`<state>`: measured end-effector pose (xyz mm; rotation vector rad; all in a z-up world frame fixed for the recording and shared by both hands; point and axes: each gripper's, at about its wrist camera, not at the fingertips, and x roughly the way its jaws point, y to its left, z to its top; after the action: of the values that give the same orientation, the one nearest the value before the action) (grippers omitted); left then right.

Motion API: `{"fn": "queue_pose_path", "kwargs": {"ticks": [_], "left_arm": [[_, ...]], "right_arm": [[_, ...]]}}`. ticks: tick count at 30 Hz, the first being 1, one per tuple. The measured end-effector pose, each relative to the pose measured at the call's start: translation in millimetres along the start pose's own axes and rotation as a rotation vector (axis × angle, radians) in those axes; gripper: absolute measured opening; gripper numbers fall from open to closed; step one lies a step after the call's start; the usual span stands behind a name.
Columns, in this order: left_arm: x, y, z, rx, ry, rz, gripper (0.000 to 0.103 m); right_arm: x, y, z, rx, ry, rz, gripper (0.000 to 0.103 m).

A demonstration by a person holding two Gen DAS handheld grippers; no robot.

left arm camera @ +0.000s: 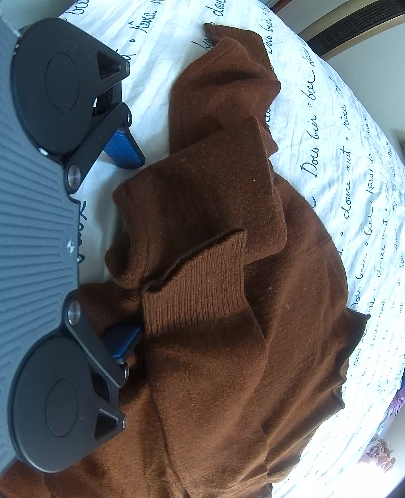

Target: Fold small clothes

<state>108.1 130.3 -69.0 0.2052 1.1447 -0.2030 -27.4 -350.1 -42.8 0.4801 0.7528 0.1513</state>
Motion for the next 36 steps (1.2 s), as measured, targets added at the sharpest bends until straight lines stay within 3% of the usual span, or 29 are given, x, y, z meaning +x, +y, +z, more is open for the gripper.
{"fn": "queue_pose_path", "kwargs": {"ticks": [4,6,7,8,9,13,15,17,19,20,21,22,23,26,28,29,30,33,36], "left_arm": [[-1.6,-4.1,-1.7,0.007,-0.005,0.01,0.103],[-1.1,-3.3,-2.4,-0.002,-0.005,0.003,0.103],[-1.2,-2.5,-3.0,-0.008,-0.004,-0.001,0.103],[-0.9,-2.3,-2.6,-0.01,-0.003,-0.003,0.103],[-0.6,-2.2,-2.1,-0.007,-0.002,-0.003,0.103],[1.0,-0.8,-1.0,-0.003,-0.002,-0.008,0.103],[1.3,0.3,-0.9,-0.003,-0.003,-0.011,0.103],[0.5,1.6,-2.4,0.003,-0.009,-0.014,0.103],[0.6,3.6,-3.6,0.005,-0.016,-0.021,0.103],[0.4,4.7,-4.1,0.004,-0.017,-0.024,0.103],[0.3,5.5,-4.6,0.005,-0.017,-0.025,0.103],[-0.3,5.5,-4.6,0.008,-0.014,-0.025,0.103],[-1.0,5.9,-3.9,0.01,-0.01,-0.024,0.103],[-7.0,8.6,-3.6,-0.002,-0.011,-0.015,0.103],[-12.8,11.9,-4.7,-0.023,-0.021,0.001,0.103],[-16.2,13.9,-5.4,-0.036,-0.025,0.003,0.103],[-20.1,15.5,-5.7,-0.048,-0.029,0.002,0.103],[-38.2,16.4,-2.8,-0.094,-0.082,-0.065,0.103],[-50.1,6.0,3.6,-0.12,-0.155,-0.182,0.103]], "right_arm": [[57.9,-36.0,30.9,0.234,-0.007,0.145,0.101],[85.6,-48.3,37.3,0.296,0.002,0.197,0.095],[99.4,-50.3,39.4,0.298,0.029,0.206,0.087],[106.3,-46.1,41.1,0.269,0.046,0.163,0.012],[110.7,-36.1,44.7,0.201,0.064,0.079,0.004],[95.5,-1.4,58.9,-0.044,-0.034,-0.116,0.004],[95.3,-4.2,66.3,-0.061,-0.04,-0.144,0.004],[109.6,-14.6,62.5,-0.046,0.035,-0.162,0.008],[113.0,-21.7,55.6,-0.046,0.027,-0.129,0.013],[107.5,-24.5,56.4,-0.007,0.033,-0.113,0.025],[97.6,-23.3,57.4,0.008,0.025,-0.11,0.051],[86.2,-18.4,57.1,-0.011,-0.004,-0.119,0.071],[71.2,-8.5,54.6,-0.063,-0.048,-0.147,0.103],[46.2,13.9,43.3,-0.197,-0.078,-0.208,0.101],[35.9,27.5,29.7,-0.264,-0.106,-0.175,0.075],[34.8,34.2,23.3,-0.289,-0.103,-0.146,0.05],[36.7,44.2,15.3,-0.325,-0.097,-0.115,0.043],[60.6,69.8,-7.0,-0.44,-0.037,-0.099,0.043],[97.6,81.6,-26.8,-0.544,0.056,-0.194,0.044]]}}
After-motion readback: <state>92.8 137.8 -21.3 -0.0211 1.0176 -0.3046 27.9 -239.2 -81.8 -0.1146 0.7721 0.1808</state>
